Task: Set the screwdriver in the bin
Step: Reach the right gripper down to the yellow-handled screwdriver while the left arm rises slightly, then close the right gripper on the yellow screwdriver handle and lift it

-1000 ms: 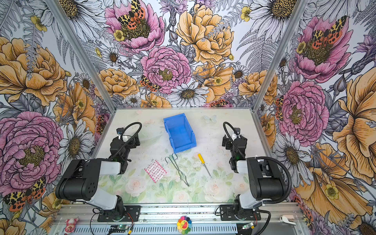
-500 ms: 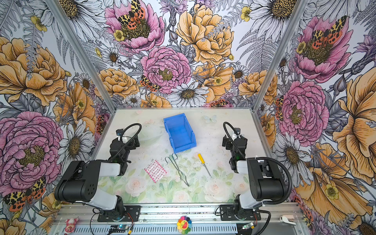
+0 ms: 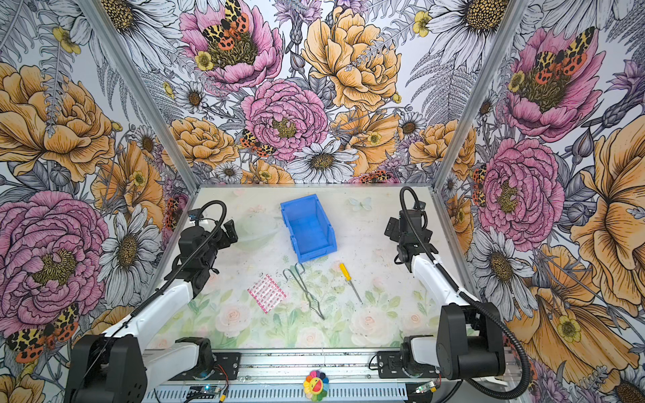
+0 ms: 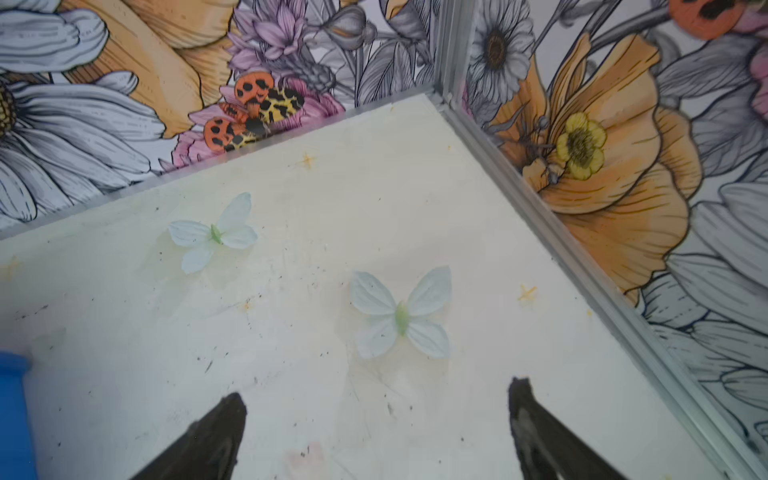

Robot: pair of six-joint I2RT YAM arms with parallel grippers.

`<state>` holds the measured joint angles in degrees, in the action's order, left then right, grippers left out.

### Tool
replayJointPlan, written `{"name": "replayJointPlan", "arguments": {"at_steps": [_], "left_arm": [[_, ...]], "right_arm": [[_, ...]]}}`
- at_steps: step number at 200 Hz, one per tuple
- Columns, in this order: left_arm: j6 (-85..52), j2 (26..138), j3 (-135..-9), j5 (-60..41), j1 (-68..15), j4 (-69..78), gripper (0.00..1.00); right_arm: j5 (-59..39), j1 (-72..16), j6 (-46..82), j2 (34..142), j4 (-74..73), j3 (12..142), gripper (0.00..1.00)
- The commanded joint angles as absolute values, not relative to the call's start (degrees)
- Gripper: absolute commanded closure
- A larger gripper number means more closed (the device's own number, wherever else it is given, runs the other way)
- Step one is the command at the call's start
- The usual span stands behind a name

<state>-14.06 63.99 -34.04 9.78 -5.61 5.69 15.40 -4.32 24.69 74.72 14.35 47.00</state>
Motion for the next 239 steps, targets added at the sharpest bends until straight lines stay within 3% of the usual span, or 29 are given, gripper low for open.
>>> {"name": "replayJointPlan", "arguments": {"at_steps": [1, 38, 68, 114, 164, 186, 221, 239], "left_arm": [[-20.33, 63.60, -37.54, 6.84, -7.35, -9.80, 0.01], [-19.53, 63.57, -38.41, -6.22, -8.64, -10.47, 0.01], [-19.00, 64.86, -40.55, -12.90, -10.50, -12.34, 0.01], [-18.88, 66.53, -40.47, -10.75, -15.87, -12.88, 0.01], [-20.13, 67.32, -41.46, -9.52, -17.14, -14.45, 0.01], [-19.95, 67.17, -41.91, -9.10, -17.14, -15.37, 0.01], [-20.13, 66.41, -41.66, -7.12, -16.88, -15.74, 0.01], [-19.64, 66.20, -42.00, -7.68, -17.01, -15.73, 0.01]], "right_arm": [[10.67, -7.99, 31.18, 72.38, 29.27, 46.17, 0.00], [4.66, -16.95, 36.08, 70.01, 32.16, 43.67, 0.01], [5.32, -25.63, 35.46, 73.59, 32.08, 45.43, 0.00], [4.29, -32.14, 32.27, 86.29, 31.90, 50.36, 0.01], [4.95, -33.86, 33.43, 91.90, 29.40, 51.97, 0.03], [4.24, -34.14, 33.48, 93.64, 28.87, 52.47, 0.15], [3.72, -34.45, 33.81, 94.91, 28.22, 52.00, 0.56], [3.24, -34.69, 33.80, 95.48, 27.53, 51.80, 0.66]]}}
